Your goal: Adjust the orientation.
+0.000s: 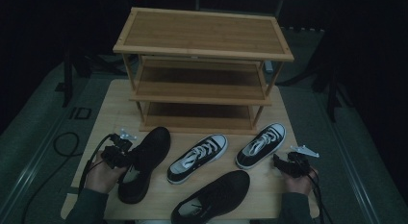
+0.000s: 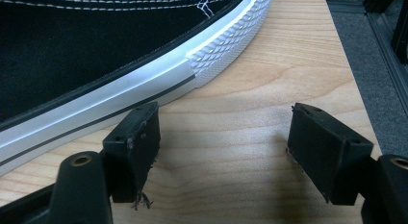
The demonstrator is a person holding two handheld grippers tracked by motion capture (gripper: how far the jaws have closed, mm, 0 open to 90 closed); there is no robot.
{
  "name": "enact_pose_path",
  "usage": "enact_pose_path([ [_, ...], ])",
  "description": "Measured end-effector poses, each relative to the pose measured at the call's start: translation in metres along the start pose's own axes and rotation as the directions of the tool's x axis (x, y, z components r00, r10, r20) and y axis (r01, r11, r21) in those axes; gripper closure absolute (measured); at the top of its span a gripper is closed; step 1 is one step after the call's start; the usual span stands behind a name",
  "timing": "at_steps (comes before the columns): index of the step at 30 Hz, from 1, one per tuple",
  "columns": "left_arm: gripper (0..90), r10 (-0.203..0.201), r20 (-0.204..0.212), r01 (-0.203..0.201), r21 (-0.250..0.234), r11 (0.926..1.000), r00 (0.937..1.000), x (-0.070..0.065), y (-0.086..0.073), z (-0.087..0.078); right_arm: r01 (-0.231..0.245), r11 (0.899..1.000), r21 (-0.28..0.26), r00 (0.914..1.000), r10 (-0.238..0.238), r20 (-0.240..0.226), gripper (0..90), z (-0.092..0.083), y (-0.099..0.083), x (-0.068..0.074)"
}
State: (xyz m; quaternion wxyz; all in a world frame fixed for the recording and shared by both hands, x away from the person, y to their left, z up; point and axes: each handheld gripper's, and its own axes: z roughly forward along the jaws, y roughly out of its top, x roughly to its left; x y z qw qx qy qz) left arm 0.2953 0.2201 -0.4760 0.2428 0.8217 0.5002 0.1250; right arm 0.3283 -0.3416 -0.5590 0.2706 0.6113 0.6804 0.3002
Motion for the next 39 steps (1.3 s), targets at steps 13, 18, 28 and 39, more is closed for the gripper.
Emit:
enact_pose_path([
  [13,86.5,-0.007,0.021,0.008,-0.037,0.9993,0.9998,0.001,0.017,-0.001,0.0,1.0,0.0,1.0,0.0,0.0,26.7,0.0,0.0,0.0],
  [18,86.6,-0.009,0.024,0.011,-0.057,0.9983,0.9997,0.001,0.029,-0.002,0.0,1.0,0.0,1.0,0.0,0.0,26.7,0.0,0.0,0.0],
  [28,86.6,-0.042,-0.01,0.041,-0.076,0.9963,0.9991,0.005,0.059,0.01,0.0,1.0,0.0,1.0,0.0,0.0,26.7,0.0,0.0,0.0],
  [39,86.6,-0.143,-0.074,0.135,-0.104,0.9854,0.987,0.017,0.083,0.039,0.001,1.0,0.0,1.0,-0.001,-0.001,26.4,0.0,0.0,0.0],
])
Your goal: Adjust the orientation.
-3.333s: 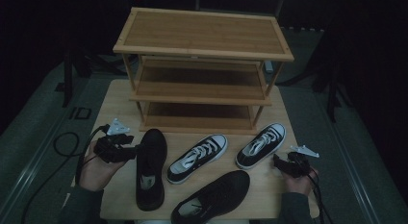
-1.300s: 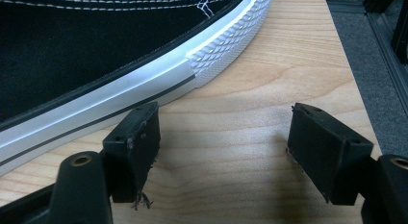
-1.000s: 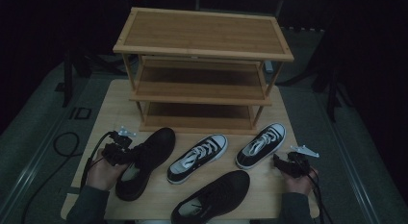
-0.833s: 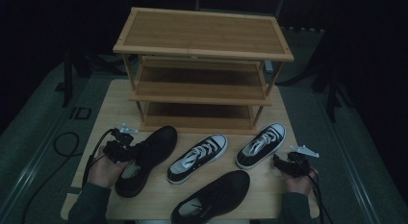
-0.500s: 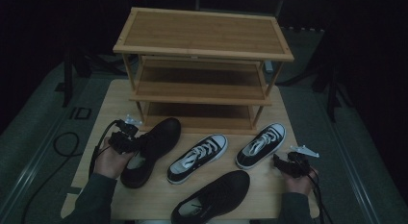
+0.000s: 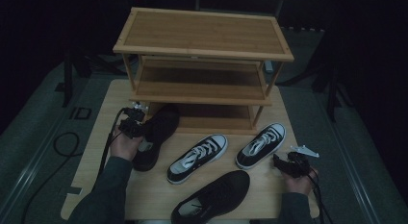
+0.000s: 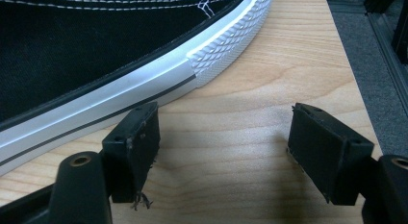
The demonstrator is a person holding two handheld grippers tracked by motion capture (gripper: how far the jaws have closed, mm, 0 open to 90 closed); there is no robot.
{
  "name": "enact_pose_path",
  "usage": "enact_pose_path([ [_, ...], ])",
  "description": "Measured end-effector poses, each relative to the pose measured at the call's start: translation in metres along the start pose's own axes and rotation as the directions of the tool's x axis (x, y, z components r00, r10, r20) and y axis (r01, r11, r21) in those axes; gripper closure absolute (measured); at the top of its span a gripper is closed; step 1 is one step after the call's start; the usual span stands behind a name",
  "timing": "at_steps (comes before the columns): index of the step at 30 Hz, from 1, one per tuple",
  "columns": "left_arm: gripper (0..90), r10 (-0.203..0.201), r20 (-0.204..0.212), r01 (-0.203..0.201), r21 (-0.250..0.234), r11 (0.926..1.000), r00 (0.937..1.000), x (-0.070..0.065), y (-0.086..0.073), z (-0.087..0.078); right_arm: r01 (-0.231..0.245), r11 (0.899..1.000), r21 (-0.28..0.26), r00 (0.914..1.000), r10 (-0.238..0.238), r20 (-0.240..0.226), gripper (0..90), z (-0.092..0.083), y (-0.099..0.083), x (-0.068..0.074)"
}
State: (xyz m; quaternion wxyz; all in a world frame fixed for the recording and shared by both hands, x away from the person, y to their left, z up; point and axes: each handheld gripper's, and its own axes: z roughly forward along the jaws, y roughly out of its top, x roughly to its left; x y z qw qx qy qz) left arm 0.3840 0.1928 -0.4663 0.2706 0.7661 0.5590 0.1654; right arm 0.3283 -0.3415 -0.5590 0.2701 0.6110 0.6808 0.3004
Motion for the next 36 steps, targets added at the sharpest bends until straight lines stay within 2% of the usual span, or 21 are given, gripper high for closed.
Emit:
enact_pose_path([
  [6,86.5,-0.027,-0.026,0.026,-0.017,0.9995,0.9993,-0.003,0.008,0.008,0.0,1.0,0.0,1.0,0.0,-0.001,26.2,0.0,0.0,0.0],
  [8,86.5,-0.048,-0.032,0.047,-0.031,0.9984,0.9983,-0.004,0.01,0.011,0.001,1.0,0.0,1.0,-0.001,-0.001,26.2,0.0,0.0,0.0],
  [13,86.5,-0.111,-0.055,0.109,-0.049,0.9929,0.9923,-0.001,0.013,0.016,0.001,1.0,0.0,1.0,-0.001,-0.001,26.1,0.0,0.0,0.0],
  [18,86.1,-0.136,-0.065,0.131,-0.074,0.9886,0.9886,-0.002,0.016,0.02,0.001,1.0,0.0,1.0,-0.001,-0.002,26.0,0.0,0.0,0.0],
  [24,79.9,-0.123,-0.048,0.119,-0.09,0.9888,0.9912,0.0,0.016,0.019,0.002,1.0,0.0,1.0,-0.002,-0.002,25.9,0.0,0.0,0.0],
  [26,72.4,-0.095,-0.047,0.091,-0.084,0.9923,0.9944,-0.001,0.015,0.018,0.002,1.0,0.001,1.0,-0.002,-0.002,25.8,0.0,0.0,0.0],
  [28,66.7,-0.087,-0.047,0.082,-0.086,0.9929,0.9951,-0.001,0.015,0.017,0.002,1.0,0.001,1.0,-0.002,-0.003,25.8,0.0,0.0,0.0],
  [31,62.9,-0.062,-0.02,0.059,-0.11,0.9922,0.9979,-0.003,0.014,0.01,0.002,1.0,0.001,1.0,-0.002,-0.003,25.8,0.0,0.0,0.0],
  [36,58.4,-0.04,-0.003,0.039,-0.135,0.99,0.9992,-0.005,0.01,-0.003,0.002,1.0,0.001,1.0,-0.002,-0.002,25.8,0.0,0.0,0.0],
])
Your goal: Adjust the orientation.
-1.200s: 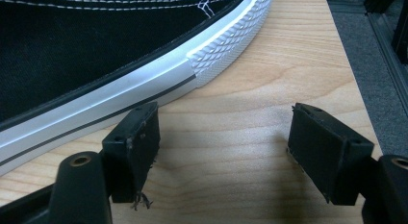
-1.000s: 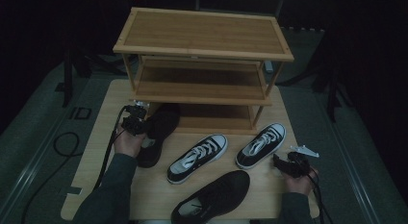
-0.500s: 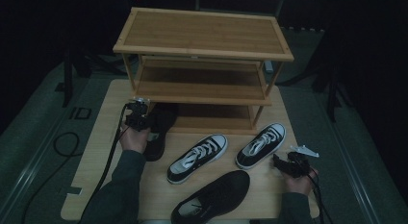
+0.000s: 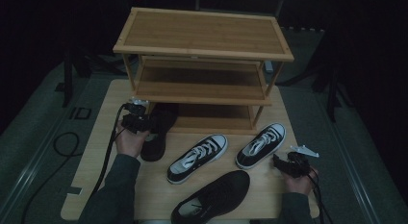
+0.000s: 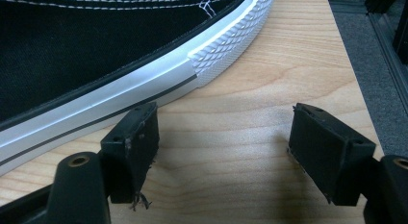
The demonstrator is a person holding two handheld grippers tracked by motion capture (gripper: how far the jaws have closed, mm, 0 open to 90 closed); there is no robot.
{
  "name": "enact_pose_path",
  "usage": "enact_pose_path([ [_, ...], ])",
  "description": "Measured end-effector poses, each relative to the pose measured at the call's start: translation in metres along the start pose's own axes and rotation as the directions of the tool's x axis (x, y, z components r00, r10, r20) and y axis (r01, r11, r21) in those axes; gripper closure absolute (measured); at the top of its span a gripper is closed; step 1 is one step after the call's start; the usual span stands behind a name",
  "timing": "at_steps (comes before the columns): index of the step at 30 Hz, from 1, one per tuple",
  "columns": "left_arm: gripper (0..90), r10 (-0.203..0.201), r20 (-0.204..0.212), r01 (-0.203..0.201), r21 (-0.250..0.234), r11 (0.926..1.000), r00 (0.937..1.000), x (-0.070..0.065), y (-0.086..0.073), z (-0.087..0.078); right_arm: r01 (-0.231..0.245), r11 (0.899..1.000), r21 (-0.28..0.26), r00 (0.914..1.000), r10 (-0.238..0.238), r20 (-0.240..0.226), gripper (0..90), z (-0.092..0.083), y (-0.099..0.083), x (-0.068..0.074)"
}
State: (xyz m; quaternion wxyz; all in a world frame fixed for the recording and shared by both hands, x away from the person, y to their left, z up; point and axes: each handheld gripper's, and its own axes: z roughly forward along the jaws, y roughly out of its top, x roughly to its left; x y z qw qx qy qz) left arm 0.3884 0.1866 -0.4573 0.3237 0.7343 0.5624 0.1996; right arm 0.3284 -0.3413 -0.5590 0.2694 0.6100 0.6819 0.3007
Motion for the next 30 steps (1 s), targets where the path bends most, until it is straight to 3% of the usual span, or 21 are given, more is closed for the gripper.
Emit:
enact_pose_path([
  [9,55.6,0.034,0.069,-0.029,-0.07,0.9971,0.9971,0.0,-0.013,-0.023,0.0,1.0,0.0,1.0,0.0,0.0,25.8,0.0,0.0,0.0],
  [21,58.3,0.099,0.087,-0.088,-0.127,0.988,0.9913,-0.008,-0.027,-0.052,0.0,1.0,0.0,1.0,0.0,-0.001,25.7,0.0,0.0,0.0],
  [28,60.7,0.124,0.088,-0.112,-0.133,0.9848,0.9884,-0.006,-0.043,-0.069,0.001,1.0,0.0,1.0,-0.001,-0.001,25.8,0.0,0.0,0.0],
  [30,61.7,0.131,0.105,-0.115,-0.145,0.9828,0.9859,-0.004,-0.048,-0.073,0.001,1.0,0.0,1.0,-0.001,-0.001,25.8,0.0,0.0,0.0],
])
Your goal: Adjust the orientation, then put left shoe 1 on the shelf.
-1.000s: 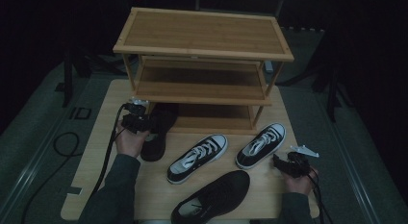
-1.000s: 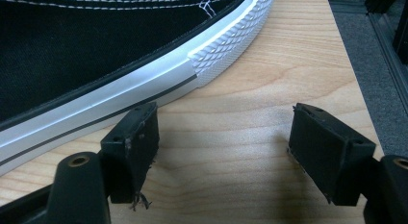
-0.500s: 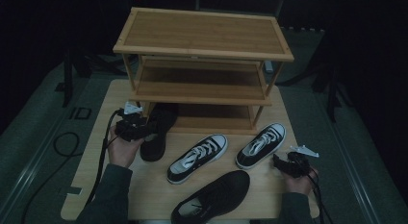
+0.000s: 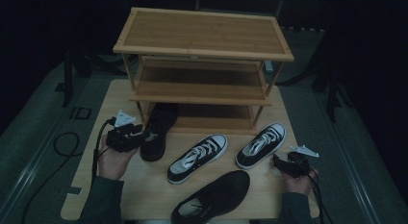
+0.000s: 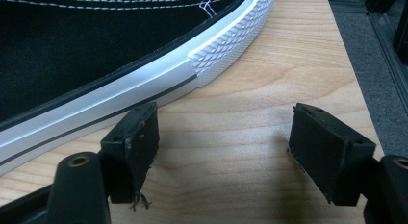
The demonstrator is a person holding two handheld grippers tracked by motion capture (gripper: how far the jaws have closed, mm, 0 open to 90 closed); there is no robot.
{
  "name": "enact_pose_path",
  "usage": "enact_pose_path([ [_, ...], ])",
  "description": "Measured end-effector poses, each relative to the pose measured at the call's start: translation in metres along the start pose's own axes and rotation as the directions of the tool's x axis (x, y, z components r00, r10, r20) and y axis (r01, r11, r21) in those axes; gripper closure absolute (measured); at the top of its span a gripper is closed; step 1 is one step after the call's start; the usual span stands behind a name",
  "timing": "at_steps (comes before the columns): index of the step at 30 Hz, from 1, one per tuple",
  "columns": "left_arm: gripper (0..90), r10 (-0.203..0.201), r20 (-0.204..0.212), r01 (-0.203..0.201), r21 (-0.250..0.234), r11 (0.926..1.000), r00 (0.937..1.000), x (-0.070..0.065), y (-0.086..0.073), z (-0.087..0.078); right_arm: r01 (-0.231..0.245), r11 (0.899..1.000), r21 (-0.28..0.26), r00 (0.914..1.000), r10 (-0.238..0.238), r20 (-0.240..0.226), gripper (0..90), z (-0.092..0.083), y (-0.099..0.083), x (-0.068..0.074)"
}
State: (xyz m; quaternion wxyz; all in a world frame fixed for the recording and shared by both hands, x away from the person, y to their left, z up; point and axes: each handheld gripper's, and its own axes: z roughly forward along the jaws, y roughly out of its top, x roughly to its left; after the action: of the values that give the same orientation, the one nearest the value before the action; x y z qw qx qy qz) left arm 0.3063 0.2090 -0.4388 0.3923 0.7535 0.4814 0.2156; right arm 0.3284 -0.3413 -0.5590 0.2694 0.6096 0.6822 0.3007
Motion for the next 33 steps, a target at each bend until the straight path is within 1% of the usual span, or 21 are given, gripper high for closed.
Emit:
enact_pose_path([
  [2,62.5,0.005,0.003,-0.005,-0.009,0.9999,1.0,0.001,-0.005,-0.004,-0.001,1.0,0.0,1.0,0.001,0.0,25.8,0.0,0.0,0.0],
  [4,62.7,0.006,0.001,-0.006,-0.004,1.0,1.0,0.003,-0.011,-0.006,-0.001,1.0,0.0,1.0,0.001,0.0,25.8,0.0,0.0,0.0],
  [6,62.8,-0.001,0.0,0.001,0.003,1.0,1.0,0.006,-0.017,-0.007,-0.001,1.0,0.0,1.0,0.001,0.0,25.8,0.0,0.0,0.0],
  [8,63.0,-0.01,0.006,0.01,0.001,1.0,0.9999,0.007,-0.022,-0.009,-0.001,1.0,0.0,1.0,0.001,0.0,25.8,0.0,0.0,0.0],
  [11,65.1,-0.003,0.005,0.003,0.005,1.0,1.0,0.006,-0.029,-0.012,-0.001,1.0,0.0,1.0,0.001,0.0,25.8,0.0,0.0,0.0],
  [14,71.4,0.014,0.011,-0.014,0.023,0.9996,0.9998,0.003,-0.036,-0.012,-0.001,1.0,0.0,1.0,0.001,0.0,25.8,0.0,0.0,0.0],
  [16,79.3,0.022,0.027,-0.022,0.026,0.9994,0.9994,0.002,-0.04,-0.012,-0.002,1.0,0.0,1.0,0.002,0.0,25.8,0.0,0.0,0.0],
  [19,89.2,0.039,0.016,-0.04,0.061,0.9973,0.9991,-0.001,-0.046,-0.007,-0.002,1.0,0.0,1.0,0.002,0.0,25.8,0.0,0.0,0.0],
  [24,89.9,0.051,0.037,-0.055,0.106,0.9929,0.998,-0.006,-0.056,0.004,-0.001,1.0,0.0,1.0,0.001,-0.001,25.8,0.0,0.0,0.0],
  [27,89.9,0.057,0.037,-0.062,0.138,0.9885,0.9977,-0.009,-0.062,0.011,-0.001,1.0,0.0,1.0,0.001,-0.001,25.8,0.0,0.0,0.0],
  [28,89.9,0.057,0.037,-0.062,0.138,0.9885,0.9977,-0.009,-0.062,0.011,-0.001,1.0,0.0,1.0,0.001,-0.001,25.8,0.0,0.0,0.0],
  [31,89.9,0.055,0.035,-0.061,0.177,0.9823,0.9978,-0.008,-0.069,0.02,-0.001,1.0,0.0,1.0,0.001,-0.001,25.8,0.0,0.0,0.0],
  [33,89.8,0.051,0.033,-0.057,0.194,0.9794,0.9981,-0.007,-0.073,0.023,-0.001,1.0,0.0,1.0,0.001,-0.002,25.7,0.0,0.0,0.0],
])
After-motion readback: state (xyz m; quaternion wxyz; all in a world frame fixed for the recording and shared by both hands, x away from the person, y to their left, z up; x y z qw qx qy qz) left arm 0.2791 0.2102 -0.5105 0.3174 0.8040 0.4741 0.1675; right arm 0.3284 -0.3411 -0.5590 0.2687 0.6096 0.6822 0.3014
